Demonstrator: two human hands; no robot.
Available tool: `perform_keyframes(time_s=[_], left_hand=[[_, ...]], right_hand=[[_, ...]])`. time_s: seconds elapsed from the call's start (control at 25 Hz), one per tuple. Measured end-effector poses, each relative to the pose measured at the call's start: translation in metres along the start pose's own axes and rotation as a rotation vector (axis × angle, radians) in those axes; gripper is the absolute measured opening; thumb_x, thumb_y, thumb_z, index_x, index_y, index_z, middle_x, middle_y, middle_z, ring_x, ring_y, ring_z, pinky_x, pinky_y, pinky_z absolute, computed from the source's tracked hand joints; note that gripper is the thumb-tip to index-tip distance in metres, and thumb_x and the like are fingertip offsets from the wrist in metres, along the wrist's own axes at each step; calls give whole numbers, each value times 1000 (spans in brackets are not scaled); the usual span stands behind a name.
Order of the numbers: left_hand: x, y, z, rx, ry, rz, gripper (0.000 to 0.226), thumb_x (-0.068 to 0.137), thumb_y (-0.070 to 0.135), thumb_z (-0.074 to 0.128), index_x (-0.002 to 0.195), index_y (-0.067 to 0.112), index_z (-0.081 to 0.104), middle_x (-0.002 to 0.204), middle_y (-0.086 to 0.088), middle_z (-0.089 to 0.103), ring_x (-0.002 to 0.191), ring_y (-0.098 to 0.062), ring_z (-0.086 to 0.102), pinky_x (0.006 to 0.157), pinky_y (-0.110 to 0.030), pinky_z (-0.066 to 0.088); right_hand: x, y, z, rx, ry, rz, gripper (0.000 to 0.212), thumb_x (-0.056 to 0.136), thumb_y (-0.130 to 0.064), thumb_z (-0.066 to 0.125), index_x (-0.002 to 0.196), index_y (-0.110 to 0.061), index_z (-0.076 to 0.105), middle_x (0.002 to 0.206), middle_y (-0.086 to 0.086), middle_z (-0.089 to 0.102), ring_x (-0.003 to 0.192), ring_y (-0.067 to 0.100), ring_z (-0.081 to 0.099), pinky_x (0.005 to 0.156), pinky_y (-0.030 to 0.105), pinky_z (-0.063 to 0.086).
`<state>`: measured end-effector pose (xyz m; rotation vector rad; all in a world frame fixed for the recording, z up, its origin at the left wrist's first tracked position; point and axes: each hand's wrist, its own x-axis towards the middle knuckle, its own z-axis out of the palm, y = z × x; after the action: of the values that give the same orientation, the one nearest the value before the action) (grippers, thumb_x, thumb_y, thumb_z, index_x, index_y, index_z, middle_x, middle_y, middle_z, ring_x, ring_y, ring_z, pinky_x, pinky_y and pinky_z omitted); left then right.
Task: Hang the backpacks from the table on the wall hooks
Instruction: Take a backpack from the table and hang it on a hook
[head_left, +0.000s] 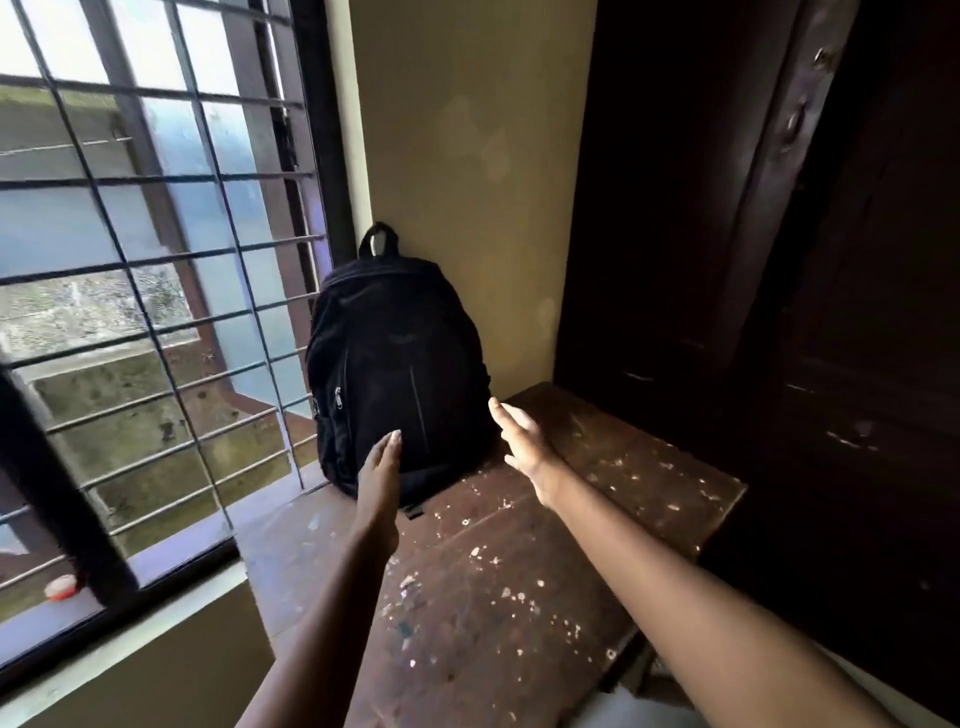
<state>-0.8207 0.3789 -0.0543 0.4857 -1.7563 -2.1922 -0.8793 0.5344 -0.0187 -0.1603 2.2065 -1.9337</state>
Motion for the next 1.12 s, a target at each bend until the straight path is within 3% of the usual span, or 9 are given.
perform_keyframes(time_s=[0.28,0.48,0.6,0.72,0.8,0.92,0.96,1.04,1.12], left_hand=[[175,34,76,122,227,167,33,92,28,52,122,16,58,129,-14,59,125,-29,51,108,-46,37],[263,61,108,205,312,264,25,90,29,55,114,26,61,120,-6,65,108,-22,62,92,-43,50],[298,72,117,219,426,276,23,90,25,56,113,27,59,121,-8,63,105,-19,59,89,-40,49],[312,70,121,225,526,309,24,86,34,59,110,29,57,121,-12,61,102,-18,58,83,-36,51],[314,69,122,234,665,309,53,71,57,63,114,28,52,124,-11,58,110,-20,57,92,-43,51],[303,79,116,138,756,274,99,51,76,65,128,17,46,129,-10,58,117,-23,58,100,-46,48],[292,86,109,53,739,264,98,52,74,70,125,12,49,126,-9,60,108,-19,63,94,-41,52],[257,101,98,-71,643,272,63,68,54,73,109,9,58,106,-5,63,72,-7,67,65,-24,56],[213,112,80,-123,603,244,41,76,41,70,105,12,62,92,-7,66,68,-10,65,58,-22,51]], right_hand=[[235,-34,-26,-164,-103,-125,61,84,-47,58,136,-20,43,146,5,42,132,20,43,109,33,36],[363,-78,-12,-268,-155,-238,76,79,-47,65,140,-16,35,147,7,38,135,22,38,109,30,33],[412,-90,6,-234,-309,-261,73,76,-52,66,135,-15,42,141,4,48,129,21,46,104,28,37],[421,-89,21,-214,-470,-365,50,80,-53,61,117,-19,61,122,0,65,114,16,57,92,24,41],[417,-86,30,-187,-484,-464,32,82,-48,61,96,-21,71,95,-5,71,91,10,63,80,25,45],[391,-92,35,-6,-723,-417,27,80,-38,68,72,-13,73,69,-7,65,65,6,56,62,25,44],[376,-96,35,27,-806,-380,23,80,-34,69,71,-13,74,67,-6,67,61,6,58,59,23,47],[341,-107,34,46,-942,-344,22,81,-28,68,83,-8,75,69,0,70,57,6,61,58,20,51],[296,-119,38,23,-1044,-351,27,86,-23,63,97,0,71,73,2,68,56,2,61,56,13,52]])
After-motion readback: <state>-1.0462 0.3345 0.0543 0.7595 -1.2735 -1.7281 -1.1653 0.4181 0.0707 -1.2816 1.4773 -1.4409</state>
